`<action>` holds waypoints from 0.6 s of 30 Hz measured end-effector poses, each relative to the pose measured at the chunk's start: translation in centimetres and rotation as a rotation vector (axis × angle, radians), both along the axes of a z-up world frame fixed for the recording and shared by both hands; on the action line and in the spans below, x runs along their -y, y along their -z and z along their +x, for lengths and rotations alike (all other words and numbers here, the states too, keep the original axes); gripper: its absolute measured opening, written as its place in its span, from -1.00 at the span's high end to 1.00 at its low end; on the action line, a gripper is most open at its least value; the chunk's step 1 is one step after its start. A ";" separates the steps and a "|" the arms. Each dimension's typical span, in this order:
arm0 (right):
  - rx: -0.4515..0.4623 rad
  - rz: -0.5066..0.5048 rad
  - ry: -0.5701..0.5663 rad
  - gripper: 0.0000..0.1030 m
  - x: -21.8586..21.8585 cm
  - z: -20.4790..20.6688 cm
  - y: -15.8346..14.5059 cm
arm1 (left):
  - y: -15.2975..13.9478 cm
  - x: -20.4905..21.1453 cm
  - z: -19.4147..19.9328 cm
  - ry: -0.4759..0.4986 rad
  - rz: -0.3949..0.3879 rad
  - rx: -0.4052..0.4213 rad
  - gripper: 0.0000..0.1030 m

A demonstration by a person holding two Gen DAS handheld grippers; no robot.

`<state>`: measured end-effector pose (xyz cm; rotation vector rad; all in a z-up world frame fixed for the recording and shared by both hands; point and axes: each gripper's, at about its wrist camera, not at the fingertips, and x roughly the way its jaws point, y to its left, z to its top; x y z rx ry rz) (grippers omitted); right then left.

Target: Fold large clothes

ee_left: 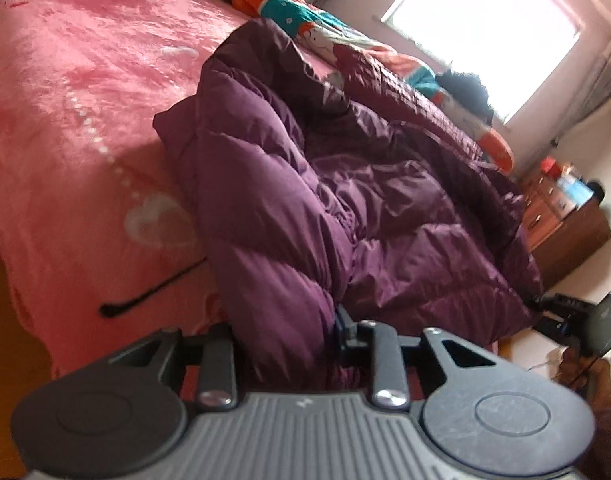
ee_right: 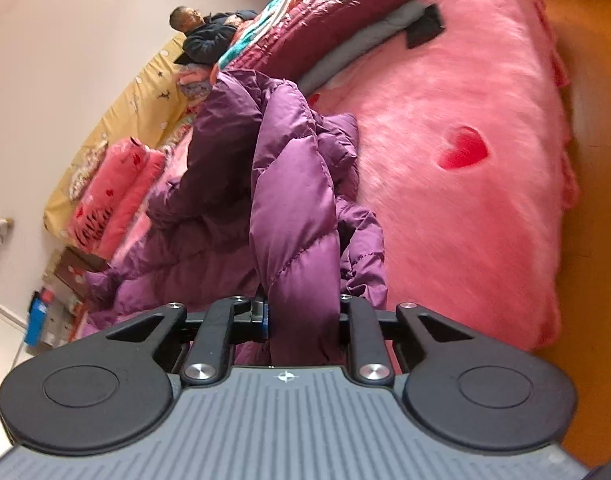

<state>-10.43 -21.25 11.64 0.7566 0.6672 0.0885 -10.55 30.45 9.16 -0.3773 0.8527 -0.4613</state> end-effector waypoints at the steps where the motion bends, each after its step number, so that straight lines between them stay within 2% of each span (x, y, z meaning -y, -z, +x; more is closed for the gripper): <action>1: -0.013 -0.012 -0.003 0.53 -0.1 -0.1 0.3 | 0.1 0.0 0.0 -0.008 0.003 -0.002 0.36; 5: -0.026 -0.022 0.008 0.33 0.5 0.9 0.0 | -0.5 -0.4 -0.2 -0.048 0.005 -0.008 0.24; 7: -0.015 -0.025 0.016 0.11 0.8 0.4 -0.3 | -1.3 -0.4 -0.8 -0.060 0.029 0.008 0.09; 8: -0.008 -0.030 0.019 0.08 0.9 0.3 -0.5 | -1.7 -0.5 -1.1 -0.065 0.036 0.017 0.04; 9: -0.003 -0.042 0.025 0.00 0.9 0.2 -0.8 | -2.3 -0.6 -1.5 -0.066 0.041 0.031 -0.09; 10: 0.002 -0.063 0.033 -0.18 0.9 0.2 -1.1 | -2.7 -0.9 -1.8 -0.067 0.045 0.046 -0.28; 11: 0.014 -0.100 0.052 -0.37 0.9 0.0 -1.6 | -3.2 -1.1 -2.1 -0.072 0.055 0.058 -0.35; 12: 0.032 -0.131 0.066 -0.80 0.8 -0.4 -1.9 | -3.6 -1.3 -2.4 -0.080 0.068 0.068 -0.38; 13: 0.055 -0.157 0.075 -1.00 0.8 -0.6 -2.3 | -4.1 -1.5 -2.6 -0.088 0.088 0.081 -0.38; 15: 0.072 -0.195 0.102 -0.97 1.2 -0.6 -3.0 | -5.2 -1.5 -3.0 -0.102 0.123 0.127 -0.39; 18: 0.125 -0.253 0.123 -1.00 1.1 -0.7 -4.1 | -7.1 -0.6 -2.5 -0.073 0.112 0.191 -0.39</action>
